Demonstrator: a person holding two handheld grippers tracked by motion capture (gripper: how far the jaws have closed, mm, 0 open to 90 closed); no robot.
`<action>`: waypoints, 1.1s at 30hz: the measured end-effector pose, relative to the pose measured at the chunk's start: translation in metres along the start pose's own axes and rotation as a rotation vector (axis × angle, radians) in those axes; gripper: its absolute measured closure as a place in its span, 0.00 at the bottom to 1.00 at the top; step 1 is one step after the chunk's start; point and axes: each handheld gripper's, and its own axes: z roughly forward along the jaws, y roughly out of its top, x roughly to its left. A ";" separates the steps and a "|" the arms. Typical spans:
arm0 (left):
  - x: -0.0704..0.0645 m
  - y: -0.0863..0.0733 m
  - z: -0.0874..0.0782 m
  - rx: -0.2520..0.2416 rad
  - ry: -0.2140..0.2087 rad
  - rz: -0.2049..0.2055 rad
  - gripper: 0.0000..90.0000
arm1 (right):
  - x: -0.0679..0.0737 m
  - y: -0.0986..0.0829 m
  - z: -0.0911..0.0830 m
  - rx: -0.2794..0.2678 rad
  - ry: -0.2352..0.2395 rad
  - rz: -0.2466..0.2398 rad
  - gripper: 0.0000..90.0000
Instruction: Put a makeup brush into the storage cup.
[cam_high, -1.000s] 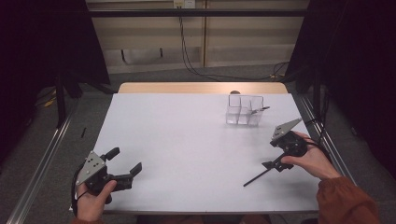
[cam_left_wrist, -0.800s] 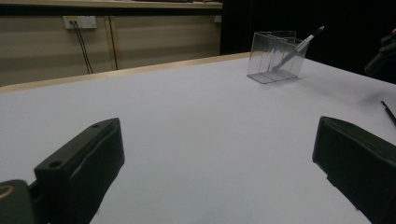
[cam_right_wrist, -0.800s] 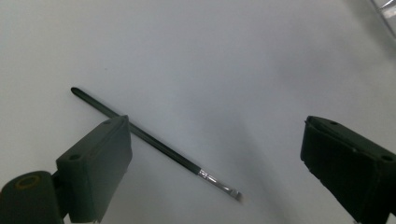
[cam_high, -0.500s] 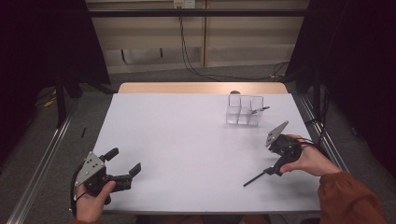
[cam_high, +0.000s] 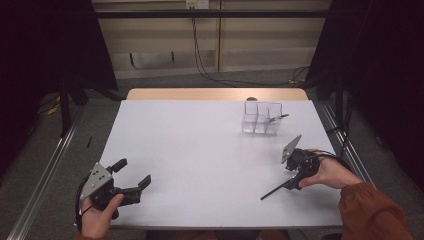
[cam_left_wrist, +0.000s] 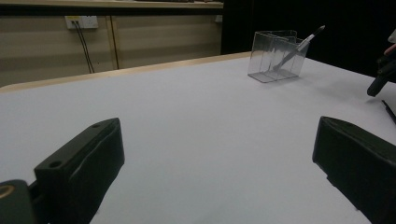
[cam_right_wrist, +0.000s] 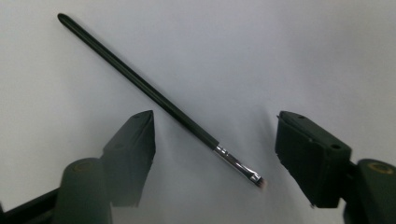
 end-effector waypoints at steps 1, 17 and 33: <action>0.000 0.000 0.000 0.000 0.000 0.000 0.02 | 0.000 0.000 0.000 0.011 0.001 0.007 0.36; -0.001 0.000 0.000 0.008 -0.002 0.009 0.02 | 0.001 0.002 0.008 0.086 0.015 -0.054 0.53; -0.001 -0.001 0.000 0.009 -0.004 0.009 0.02 | 0.002 0.009 0.008 0.138 0.024 -0.068 0.79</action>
